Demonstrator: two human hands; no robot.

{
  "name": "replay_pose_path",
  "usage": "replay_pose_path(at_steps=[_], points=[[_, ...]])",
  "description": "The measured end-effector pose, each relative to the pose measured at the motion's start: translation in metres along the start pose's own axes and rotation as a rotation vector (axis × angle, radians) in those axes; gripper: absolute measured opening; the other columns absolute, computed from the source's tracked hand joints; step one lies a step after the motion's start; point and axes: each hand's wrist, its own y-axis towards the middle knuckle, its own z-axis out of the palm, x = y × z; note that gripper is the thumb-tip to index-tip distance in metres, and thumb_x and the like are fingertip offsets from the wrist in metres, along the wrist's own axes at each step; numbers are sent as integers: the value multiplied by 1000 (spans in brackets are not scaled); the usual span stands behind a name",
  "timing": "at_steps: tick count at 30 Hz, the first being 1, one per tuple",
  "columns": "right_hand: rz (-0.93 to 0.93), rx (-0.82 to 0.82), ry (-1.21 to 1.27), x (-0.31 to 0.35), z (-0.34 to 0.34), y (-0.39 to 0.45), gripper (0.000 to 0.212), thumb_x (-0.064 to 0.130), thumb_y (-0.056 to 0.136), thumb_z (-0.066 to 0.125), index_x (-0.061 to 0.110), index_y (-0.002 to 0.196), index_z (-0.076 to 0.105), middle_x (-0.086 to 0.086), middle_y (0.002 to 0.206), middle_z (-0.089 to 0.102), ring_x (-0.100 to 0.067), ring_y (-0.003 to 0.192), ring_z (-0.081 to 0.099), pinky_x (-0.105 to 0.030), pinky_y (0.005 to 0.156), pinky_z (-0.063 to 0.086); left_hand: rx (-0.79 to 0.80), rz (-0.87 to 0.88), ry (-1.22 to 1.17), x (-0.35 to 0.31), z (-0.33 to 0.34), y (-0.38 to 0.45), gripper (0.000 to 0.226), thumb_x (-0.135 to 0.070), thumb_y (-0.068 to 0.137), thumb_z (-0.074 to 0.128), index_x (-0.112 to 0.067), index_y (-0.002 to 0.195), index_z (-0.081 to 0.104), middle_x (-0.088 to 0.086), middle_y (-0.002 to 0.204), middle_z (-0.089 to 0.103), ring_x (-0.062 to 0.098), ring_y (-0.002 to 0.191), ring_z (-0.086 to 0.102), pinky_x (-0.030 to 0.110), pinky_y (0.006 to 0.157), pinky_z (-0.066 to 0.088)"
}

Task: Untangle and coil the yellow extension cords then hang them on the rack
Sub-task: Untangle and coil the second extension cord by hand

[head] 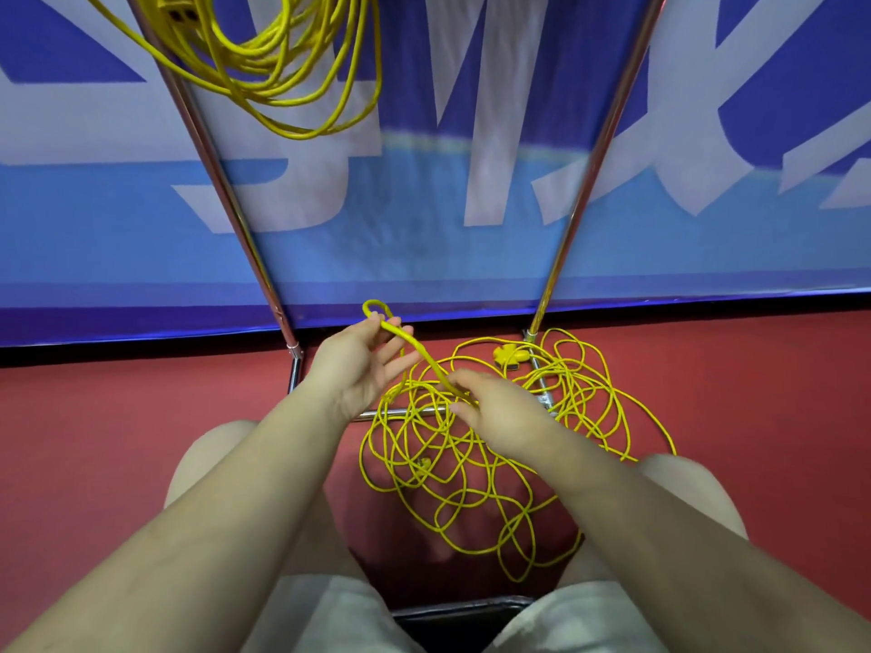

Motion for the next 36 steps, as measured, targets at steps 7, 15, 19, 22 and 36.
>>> replay_pose_path(at_steps=[7, 15, 19, 22, 36], points=[[74, -145, 601, 13, -15, 11, 10, 16, 95, 49, 17, 104, 54, 2, 84, 67, -20, 73, 66, -37, 76, 53, 120, 15, 378, 17, -12, 0, 32, -25, 102, 32, -17, 128, 50, 4, 124, 58, 19, 112, 53, 36, 92, 42], [397, -206, 1286, 15, -51, 24, 14, 19, 98, 46, 15, 85, 48, 0, 87, 65, -19, 70, 65, -26, 70, 53, 284, 31, 735, 60, -26, -17, 21, -15, 100, 38, -12, 96, 59, 6, 96, 66, 12, 89, 63, 22, 83, 49], [345, -191, 1356, 11, -52, 26, 8, 22, 98, 45, 17, 94, 50, -1, 93, 66, -21, 82, 67, -33, 81, 51, 253, 86, 783, 56, -21, -18, 19, -10, 101, 37, -15, 93, 54, 4, 83, 63, 3, 67, 63, 19, 63, 51], [320, -43, 1053, 10, -39, 18, 24, 26, 97, 47, 19, 120, 48, -3, 109, 62, -21, 97, 63, -32, 84, 48, 158, 94, 679, 48, -14, -15, 17, -13, 101, 37, -16, 92, 51, 2, 82, 63, 5, 64, 66, 25, 61, 54], [15, -85, 11, -20, -3, -8, 25, 17, 93, 52, 17, 117, 56, -3, 112, 62, -22, 102, 59, -33, 86, 47, -1, 30, -111, 7, 3, 0, 23, -12, 102, 37, -8, 82, 49, 10, 94, 62, 25, 91, 62, 45, 86, 51]])
